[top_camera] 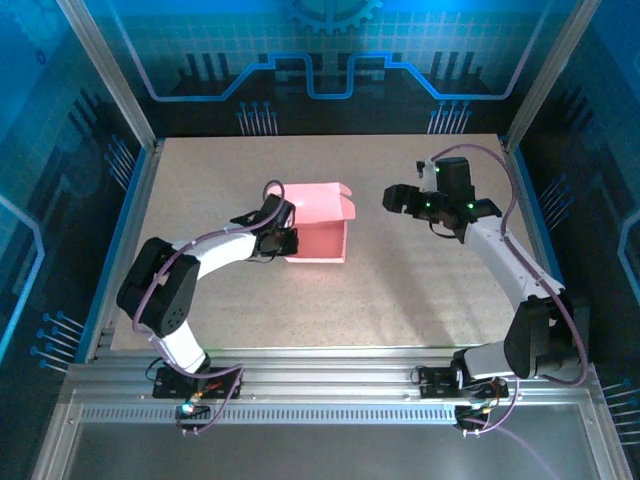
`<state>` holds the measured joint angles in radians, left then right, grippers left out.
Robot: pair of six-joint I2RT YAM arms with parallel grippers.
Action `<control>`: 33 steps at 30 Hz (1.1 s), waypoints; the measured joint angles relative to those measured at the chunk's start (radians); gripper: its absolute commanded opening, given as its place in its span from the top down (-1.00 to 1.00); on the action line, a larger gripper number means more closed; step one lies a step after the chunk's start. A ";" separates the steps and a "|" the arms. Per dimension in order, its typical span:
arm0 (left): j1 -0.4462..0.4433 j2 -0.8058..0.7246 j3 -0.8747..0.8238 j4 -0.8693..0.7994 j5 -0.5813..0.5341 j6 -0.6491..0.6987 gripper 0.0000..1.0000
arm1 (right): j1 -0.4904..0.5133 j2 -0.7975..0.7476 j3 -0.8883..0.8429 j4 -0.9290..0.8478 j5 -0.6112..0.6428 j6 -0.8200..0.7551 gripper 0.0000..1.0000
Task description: Fold the paper box
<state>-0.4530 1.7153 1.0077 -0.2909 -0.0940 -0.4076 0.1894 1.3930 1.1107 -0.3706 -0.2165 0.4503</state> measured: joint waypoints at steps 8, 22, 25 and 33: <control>-0.019 0.017 0.005 -0.011 0.006 0.014 -0.43 | 0.010 -0.010 0.000 -0.014 0.001 -0.028 -0.62; 0.024 -0.420 -0.206 0.108 0.031 -0.012 -0.97 | 0.106 -0.047 -0.072 0.013 0.007 -0.147 -0.64; 0.071 -0.505 -0.264 0.165 0.036 -0.012 -0.97 | 0.138 -0.044 -0.084 0.036 -0.002 -0.175 -0.65; 0.258 -0.479 -0.230 0.290 0.102 -0.066 -0.97 | 0.146 0.082 -0.037 0.090 -0.051 -0.182 -0.66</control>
<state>-0.1951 1.2362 0.7773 -0.0013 0.0082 -0.4732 0.3359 1.4746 1.0737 -0.2806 -0.2680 0.2680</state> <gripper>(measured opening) 0.988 0.828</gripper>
